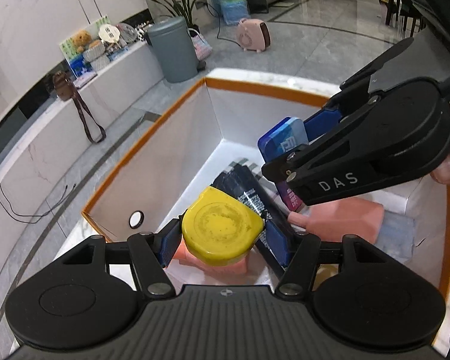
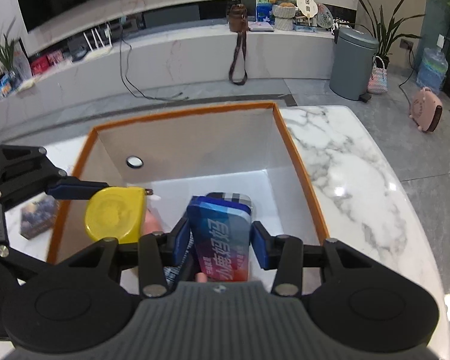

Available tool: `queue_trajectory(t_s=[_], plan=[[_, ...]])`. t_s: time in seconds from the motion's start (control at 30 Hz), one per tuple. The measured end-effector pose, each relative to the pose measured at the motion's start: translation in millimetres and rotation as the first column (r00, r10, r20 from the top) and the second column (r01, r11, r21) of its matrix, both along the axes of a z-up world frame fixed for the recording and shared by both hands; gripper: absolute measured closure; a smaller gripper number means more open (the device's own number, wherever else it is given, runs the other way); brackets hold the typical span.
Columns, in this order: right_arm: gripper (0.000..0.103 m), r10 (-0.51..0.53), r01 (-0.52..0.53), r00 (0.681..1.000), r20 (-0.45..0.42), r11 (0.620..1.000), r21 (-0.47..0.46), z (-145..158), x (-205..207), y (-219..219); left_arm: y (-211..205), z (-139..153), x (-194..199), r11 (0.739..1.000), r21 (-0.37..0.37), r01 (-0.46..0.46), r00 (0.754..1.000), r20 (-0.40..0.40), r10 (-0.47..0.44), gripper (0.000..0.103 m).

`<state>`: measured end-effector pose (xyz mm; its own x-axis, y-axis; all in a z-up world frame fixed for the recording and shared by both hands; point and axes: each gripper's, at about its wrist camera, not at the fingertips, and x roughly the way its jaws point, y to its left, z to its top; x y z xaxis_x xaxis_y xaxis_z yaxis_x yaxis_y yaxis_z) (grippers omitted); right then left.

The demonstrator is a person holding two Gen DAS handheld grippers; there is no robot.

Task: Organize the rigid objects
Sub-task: 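Lower the tape measure with the left tool while the right tool lowers the blue tin into the box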

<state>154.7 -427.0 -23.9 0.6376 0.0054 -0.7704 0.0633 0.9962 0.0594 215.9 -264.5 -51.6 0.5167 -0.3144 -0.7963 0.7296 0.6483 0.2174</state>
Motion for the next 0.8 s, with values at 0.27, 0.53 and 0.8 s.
queue_trajectory(t_s=[0.27,0.53,0.8], plan=[[0.057,-0.004,0.004,1.0,-0.024,1.0,-0.019,-14.1,15.7,8.9,-1.5,-16.0,18.0,0.999,0.053,-0.014,0.999,-0.051,0.016,0.032],[0.057,-0.03,0.027,0.997,-0.072,0.999,-0.04,-29.5,32.2,10.6,-7.9,-26.1,27.8,0.995,0.095,-0.01,0.998,-0.057,0.016,0.032],[0.056,-0.037,0.033,0.996,-0.084,0.998,-0.044,-33.7,38.9,10.4,-8.9,-28.4,33.7,0.994,0.106,-0.02,0.998,-0.053,0.026,0.032]])
